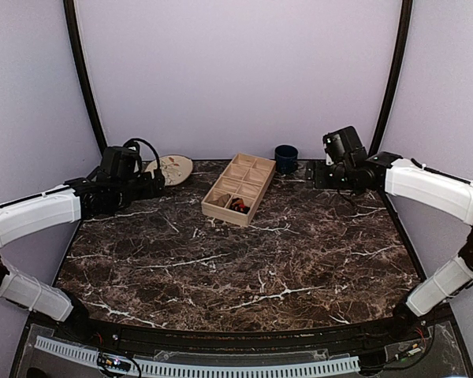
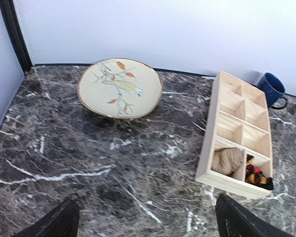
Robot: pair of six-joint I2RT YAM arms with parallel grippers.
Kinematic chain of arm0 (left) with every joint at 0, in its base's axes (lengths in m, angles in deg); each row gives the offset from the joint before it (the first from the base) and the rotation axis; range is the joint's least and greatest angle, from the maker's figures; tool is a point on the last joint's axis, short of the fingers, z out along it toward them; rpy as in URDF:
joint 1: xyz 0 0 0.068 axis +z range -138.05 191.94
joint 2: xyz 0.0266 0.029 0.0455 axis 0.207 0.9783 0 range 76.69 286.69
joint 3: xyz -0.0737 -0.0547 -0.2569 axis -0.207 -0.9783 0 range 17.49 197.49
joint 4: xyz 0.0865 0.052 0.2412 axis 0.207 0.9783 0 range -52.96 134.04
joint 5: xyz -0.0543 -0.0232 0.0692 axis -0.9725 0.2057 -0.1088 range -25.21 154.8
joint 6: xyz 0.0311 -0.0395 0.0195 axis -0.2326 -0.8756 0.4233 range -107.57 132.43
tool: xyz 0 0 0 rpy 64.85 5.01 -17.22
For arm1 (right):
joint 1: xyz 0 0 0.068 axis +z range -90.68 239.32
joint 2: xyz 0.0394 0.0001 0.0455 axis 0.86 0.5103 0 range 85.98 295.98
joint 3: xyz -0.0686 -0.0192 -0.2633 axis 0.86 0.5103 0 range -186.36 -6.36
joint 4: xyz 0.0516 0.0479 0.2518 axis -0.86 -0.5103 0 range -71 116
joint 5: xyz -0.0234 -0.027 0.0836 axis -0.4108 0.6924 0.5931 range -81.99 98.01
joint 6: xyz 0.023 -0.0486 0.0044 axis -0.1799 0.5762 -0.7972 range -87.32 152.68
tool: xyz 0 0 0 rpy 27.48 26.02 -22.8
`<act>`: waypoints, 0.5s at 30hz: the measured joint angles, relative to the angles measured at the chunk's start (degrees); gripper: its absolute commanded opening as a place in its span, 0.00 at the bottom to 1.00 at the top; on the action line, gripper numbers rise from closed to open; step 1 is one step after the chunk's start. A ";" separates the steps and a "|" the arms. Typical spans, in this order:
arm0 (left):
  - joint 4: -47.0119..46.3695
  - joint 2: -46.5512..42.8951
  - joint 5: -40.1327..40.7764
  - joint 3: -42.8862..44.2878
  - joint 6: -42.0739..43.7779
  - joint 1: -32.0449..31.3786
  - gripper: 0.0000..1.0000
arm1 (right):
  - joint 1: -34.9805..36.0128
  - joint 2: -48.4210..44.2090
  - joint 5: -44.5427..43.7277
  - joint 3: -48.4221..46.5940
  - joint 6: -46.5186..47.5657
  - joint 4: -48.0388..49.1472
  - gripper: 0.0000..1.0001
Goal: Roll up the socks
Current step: Reset both arms
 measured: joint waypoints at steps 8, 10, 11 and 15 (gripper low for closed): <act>-7.08 -3.30 7.30 -8.28 7.89 1.49 0.99 | -0.48 -7.58 -6.12 8.20 -3.48 -0.28 0.99; -8.50 -4.59 8.22 -10.01 9.14 1.66 0.99 | -0.50 -7.91 -7.23 8.76 -4.42 -0.46 0.99; -9.35 -5.22 8.70 -10.86 9.75 1.77 0.99 | -0.50 -7.98 -7.58 8.96 -4.76 -0.52 0.99; -11.91 -6.78 9.84 -12.48 11.76 2.14 0.99 | -0.50 -8.15 -8.92 10.03 -5.70 -0.87 1.00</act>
